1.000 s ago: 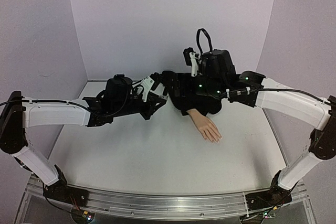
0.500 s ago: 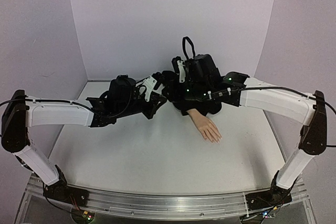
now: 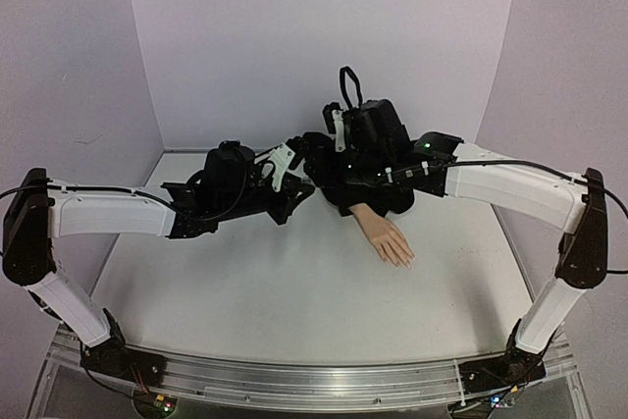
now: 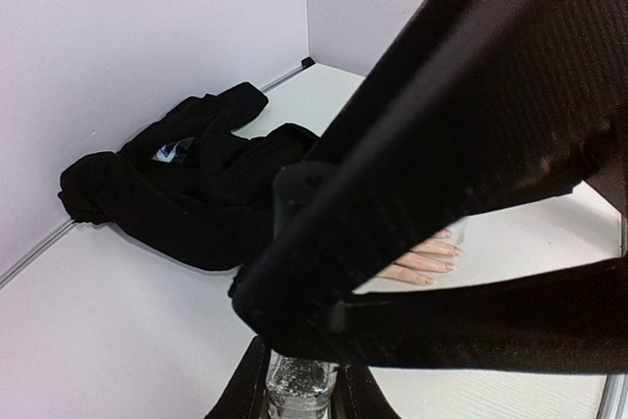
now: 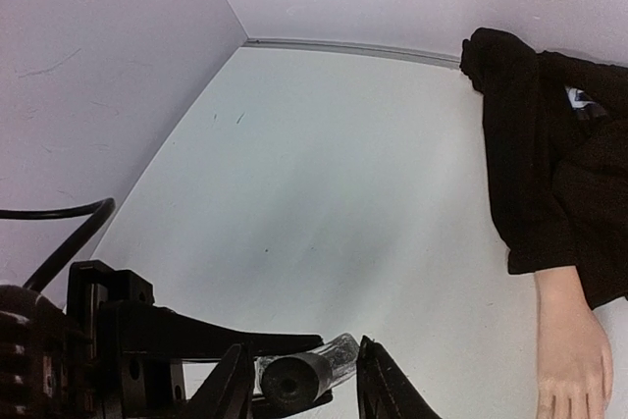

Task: Paint the nails

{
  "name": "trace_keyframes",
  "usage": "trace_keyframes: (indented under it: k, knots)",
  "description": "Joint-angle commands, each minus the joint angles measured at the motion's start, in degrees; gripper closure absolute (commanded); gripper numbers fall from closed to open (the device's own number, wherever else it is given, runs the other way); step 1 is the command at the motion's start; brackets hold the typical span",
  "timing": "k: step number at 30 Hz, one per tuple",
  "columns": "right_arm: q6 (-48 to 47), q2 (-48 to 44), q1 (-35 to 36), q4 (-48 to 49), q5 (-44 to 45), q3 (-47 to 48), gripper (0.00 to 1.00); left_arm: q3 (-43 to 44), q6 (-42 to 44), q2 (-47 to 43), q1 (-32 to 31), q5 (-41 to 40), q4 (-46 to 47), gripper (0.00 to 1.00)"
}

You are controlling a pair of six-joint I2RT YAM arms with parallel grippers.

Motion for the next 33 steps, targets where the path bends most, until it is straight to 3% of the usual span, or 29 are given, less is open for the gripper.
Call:
trace_keyframes:
  k: [1, 6, 10, 13, 17, 19, 21, 25, 29, 33]
  knots:
    - [-0.65, 1.22, 0.27, -0.36, 0.80, 3.11, 0.65, 0.91, -0.49, -2.39, -0.07, 0.98, 2.93, 1.00]
    - [-2.30, 1.62, 0.26, -0.37, -1.30, 3.34, 0.74, 0.77, -0.82, -2.99, -0.05, 2.55, 2.93, 1.00]
    - [-8.40, 0.43, 0.27, -0.28, -5.29, 2.25, 0.97, -0.48, 0.09, -4.65, 0.38, 10.83, 3.03, 1.00]
    - [-17.93, -3.80, 0.29, 0.91, -12.21, -3.83, 1.00, -3.92, 0.18, -8.16, 3.93, 30.30, 5.55, 1.00]
    - [-31.52, -12.22, 0.26, 3.58, -37.21, -14.21, 1.00, -8.80, -8.68, -10.42, 11.56, 64.72, 17.14, 1.00]
    - [-32.60, -14.15, 0.18, 4.11, -45.40, -16.20, 1.00, -6.32, -12.60, -8.37, 12.61, 76.25, 16.75, 1.00]
    - [-32.06, -14.14, 0.24, 4.18, -50.83, -16.31, 1.00, -3.36, -14.83, -6.28, 12.84, 81.02, 15.08, 1.00]
    - [-31.28, -13.81, 0.24, 4.15, -50.81, -16.53, 1.00, -2.60, -13.64, -6.10, 12.87, 79.79, 13.97, 1.00]
    - [-30.55, -14.95, 0.19, 4.13, -44.18, -16.87, 0.98, -0.35, -5.51, -7.47, 12.81, 72.14, 3.96, 1.00]
    - [-26.85, -15.68, 0.22, 4.19, -31.94, -16.37, 0.51, -2.24, -2.35, -9.69, 12.78, 56.74, 2.89, 1.00]
